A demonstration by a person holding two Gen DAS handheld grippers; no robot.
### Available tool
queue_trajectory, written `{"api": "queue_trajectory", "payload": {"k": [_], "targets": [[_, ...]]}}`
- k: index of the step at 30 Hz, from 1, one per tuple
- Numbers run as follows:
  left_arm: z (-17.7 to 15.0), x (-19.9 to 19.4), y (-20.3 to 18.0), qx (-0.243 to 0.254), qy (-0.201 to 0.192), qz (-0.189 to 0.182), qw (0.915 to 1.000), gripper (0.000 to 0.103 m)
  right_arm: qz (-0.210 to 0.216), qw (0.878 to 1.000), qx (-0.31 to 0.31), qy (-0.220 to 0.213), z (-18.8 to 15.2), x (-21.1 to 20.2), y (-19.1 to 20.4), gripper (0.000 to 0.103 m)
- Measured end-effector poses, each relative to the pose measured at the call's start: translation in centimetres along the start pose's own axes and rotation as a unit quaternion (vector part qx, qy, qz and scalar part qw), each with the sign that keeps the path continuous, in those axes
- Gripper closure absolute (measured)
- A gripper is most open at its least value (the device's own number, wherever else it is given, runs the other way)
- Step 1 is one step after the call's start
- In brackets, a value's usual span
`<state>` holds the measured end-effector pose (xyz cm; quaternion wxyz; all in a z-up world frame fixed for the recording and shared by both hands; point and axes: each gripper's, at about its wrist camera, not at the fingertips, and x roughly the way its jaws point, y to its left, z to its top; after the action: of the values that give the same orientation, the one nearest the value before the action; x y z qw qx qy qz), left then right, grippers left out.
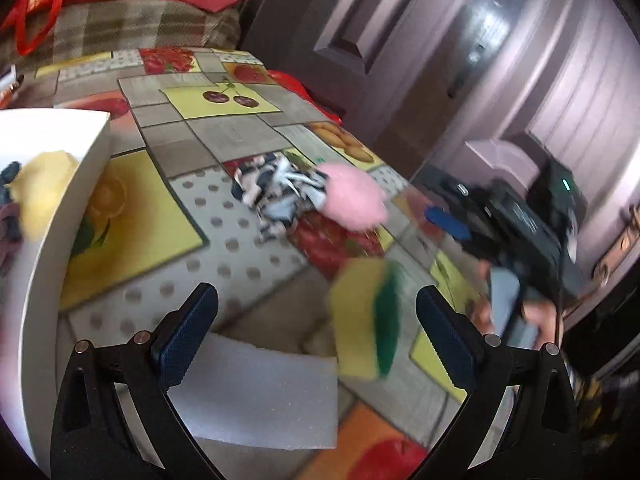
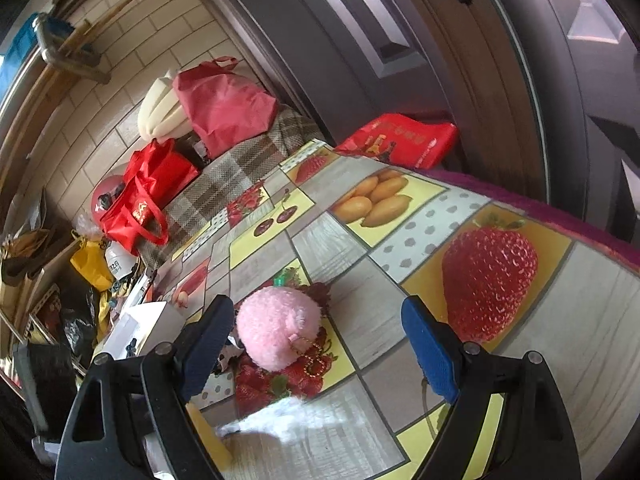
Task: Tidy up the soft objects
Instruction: 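Grasp the white foam block with the left gripper while the right grasps the green-yellow sponge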
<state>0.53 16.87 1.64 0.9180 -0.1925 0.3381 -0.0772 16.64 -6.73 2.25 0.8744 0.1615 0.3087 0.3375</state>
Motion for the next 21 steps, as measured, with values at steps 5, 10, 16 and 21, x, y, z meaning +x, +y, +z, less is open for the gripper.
{"api": "queue_trajectory", "payload": {"k": [5, 10, 16, 21], "targets": [[-1.1, -1.1, -1.0, 0.020, -0.008, 0.057, 0.9981, 0.003, 0.002, 1.000, -0.001, 0.000, 0.0, 0.0, 0.0, 0.017], [-1.4, -0.4, -1.6, 0.027, 0.003, 0.089, 0.9956, 0.003, 0.007, 1.000, -0.016, -0.005, 0.0, -0.1, 0.4, 0.017], [-2.3, 0.2, -4.2, 0.094, 0.022, 0.136, 0.9860, 0.003, 0.010, 1.000, -0.011, -0.002, 0.2, 0.0, 0.2, 0.017], [-3.3, -1.9, -4.0, 0.092, 0.000, 0.159, 0.9830, 0.003, 0.015, 1.000, -0.013, 0.000, 0.2, 0.1, 0.3, 0.017]]}}
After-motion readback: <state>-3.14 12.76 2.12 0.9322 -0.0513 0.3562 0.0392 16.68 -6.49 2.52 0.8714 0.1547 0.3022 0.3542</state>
